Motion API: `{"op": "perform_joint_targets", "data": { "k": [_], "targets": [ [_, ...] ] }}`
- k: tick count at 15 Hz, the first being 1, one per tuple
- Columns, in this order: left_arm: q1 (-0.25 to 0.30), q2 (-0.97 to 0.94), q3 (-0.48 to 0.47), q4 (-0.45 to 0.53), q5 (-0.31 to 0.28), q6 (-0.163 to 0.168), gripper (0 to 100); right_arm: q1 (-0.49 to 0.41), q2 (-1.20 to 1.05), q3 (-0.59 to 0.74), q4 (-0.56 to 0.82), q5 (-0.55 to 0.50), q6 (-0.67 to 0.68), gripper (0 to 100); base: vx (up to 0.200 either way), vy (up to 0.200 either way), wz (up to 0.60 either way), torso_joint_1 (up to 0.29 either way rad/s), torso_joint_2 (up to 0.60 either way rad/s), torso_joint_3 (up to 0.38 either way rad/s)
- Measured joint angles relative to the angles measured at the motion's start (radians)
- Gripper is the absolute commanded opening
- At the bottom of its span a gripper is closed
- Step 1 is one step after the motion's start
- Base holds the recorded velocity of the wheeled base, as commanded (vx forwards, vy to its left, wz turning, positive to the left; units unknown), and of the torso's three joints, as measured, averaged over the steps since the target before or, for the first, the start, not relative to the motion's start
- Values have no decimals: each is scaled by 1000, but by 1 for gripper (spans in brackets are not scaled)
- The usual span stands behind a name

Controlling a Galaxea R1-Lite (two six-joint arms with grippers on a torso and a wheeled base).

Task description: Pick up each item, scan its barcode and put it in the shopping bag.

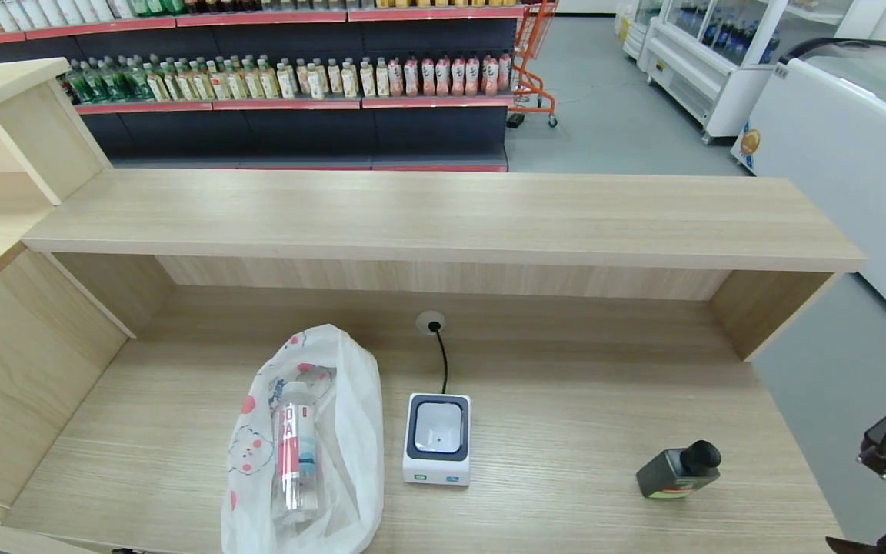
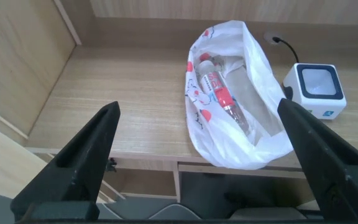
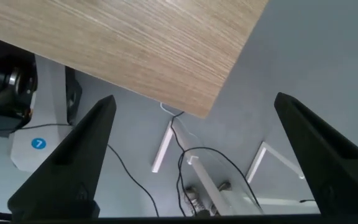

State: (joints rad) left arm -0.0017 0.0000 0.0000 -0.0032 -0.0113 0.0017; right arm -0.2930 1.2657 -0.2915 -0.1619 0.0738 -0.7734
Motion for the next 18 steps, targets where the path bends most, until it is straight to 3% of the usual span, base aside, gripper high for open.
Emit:
{"op": "perform_joint_targets", "data": {
  "k": [5,12,18],
  "targets": [
    [-1,0,0,0,0,0,100,9,80,-3,-6,124,-71,100,0,0,0,0,0,0],
    [-1,0,0,0,0,-1,100,55,327,-30,-253,242,-150,100,0,0,0,0,0,0],
    [-1,0,0,0,0,0,100,99,512,-114,-315,365,-227,100,0,0,0,0,0,0]
  ]
}}
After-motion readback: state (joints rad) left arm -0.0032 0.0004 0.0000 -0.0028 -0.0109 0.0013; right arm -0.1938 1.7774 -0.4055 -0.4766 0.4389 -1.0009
